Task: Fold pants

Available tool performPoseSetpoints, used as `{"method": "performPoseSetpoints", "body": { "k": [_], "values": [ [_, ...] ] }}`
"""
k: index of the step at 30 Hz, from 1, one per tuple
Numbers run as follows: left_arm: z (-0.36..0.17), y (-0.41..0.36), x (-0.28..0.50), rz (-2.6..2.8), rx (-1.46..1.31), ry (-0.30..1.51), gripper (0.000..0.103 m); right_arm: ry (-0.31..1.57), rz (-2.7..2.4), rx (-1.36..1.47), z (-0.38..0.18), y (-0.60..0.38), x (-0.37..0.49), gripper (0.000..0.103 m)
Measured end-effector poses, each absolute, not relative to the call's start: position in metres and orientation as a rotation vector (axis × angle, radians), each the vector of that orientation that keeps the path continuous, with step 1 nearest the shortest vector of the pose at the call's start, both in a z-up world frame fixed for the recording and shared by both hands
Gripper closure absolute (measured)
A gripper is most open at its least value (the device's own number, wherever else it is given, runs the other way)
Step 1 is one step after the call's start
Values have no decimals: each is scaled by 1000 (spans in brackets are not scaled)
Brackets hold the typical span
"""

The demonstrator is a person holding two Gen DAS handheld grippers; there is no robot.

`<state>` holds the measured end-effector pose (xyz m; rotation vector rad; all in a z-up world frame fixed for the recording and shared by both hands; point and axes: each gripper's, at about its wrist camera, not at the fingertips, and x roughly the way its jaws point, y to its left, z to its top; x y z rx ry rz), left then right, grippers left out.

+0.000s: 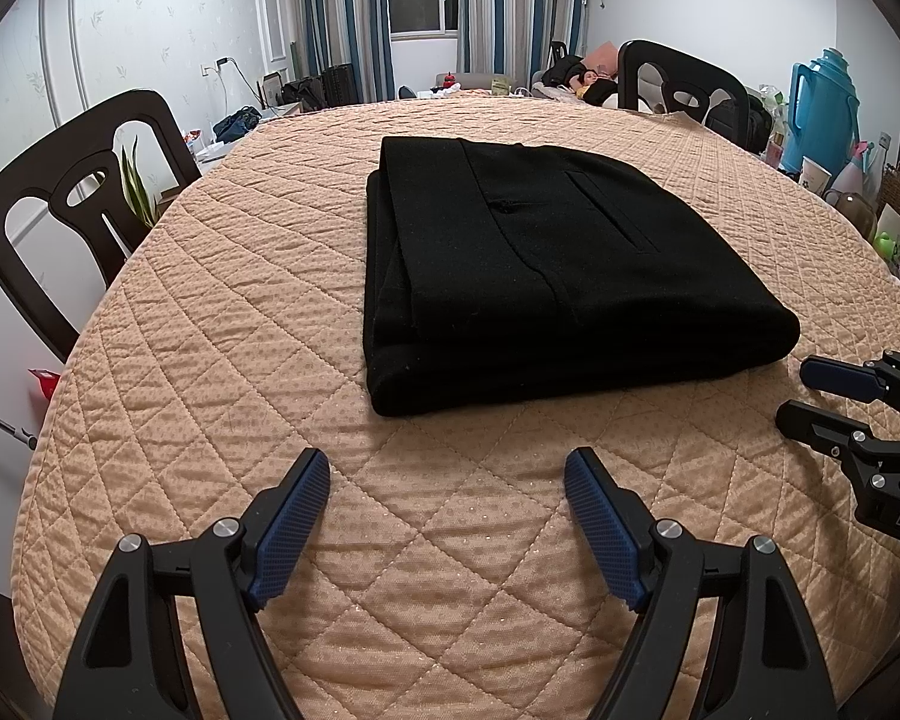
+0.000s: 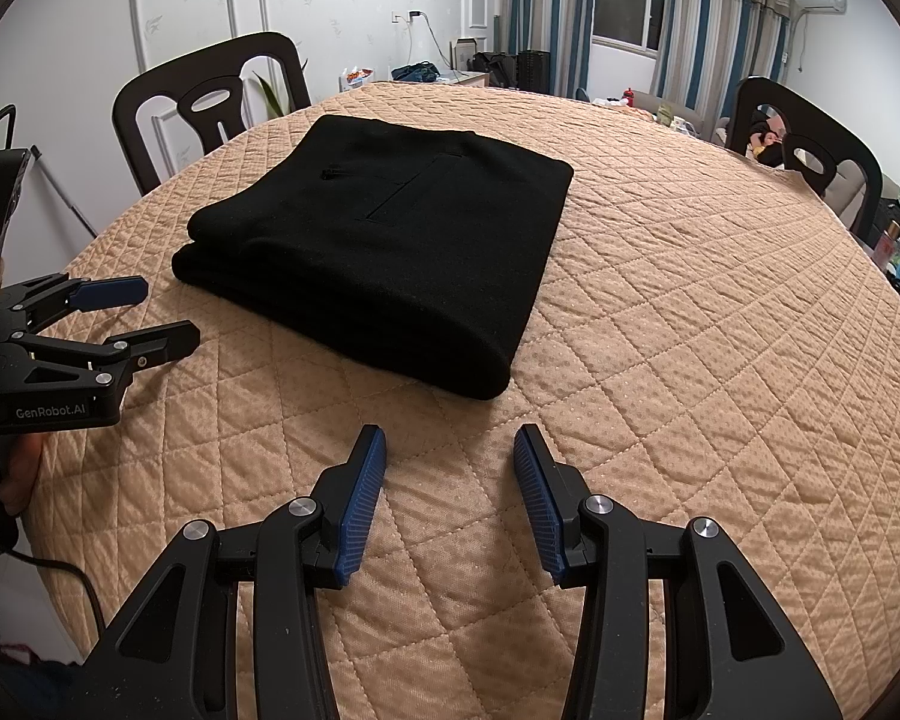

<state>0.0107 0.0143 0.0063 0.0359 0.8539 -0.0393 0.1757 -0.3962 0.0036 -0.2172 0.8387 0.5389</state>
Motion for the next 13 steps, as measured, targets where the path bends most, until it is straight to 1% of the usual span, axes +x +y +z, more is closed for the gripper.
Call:
{"method": "performPoseSetpoints", "body": {
  "k": [13],
  "values": [
    [6,17,9,-23,32,859,17,839,539,-217,4,-396,176,58]
  ]
}}
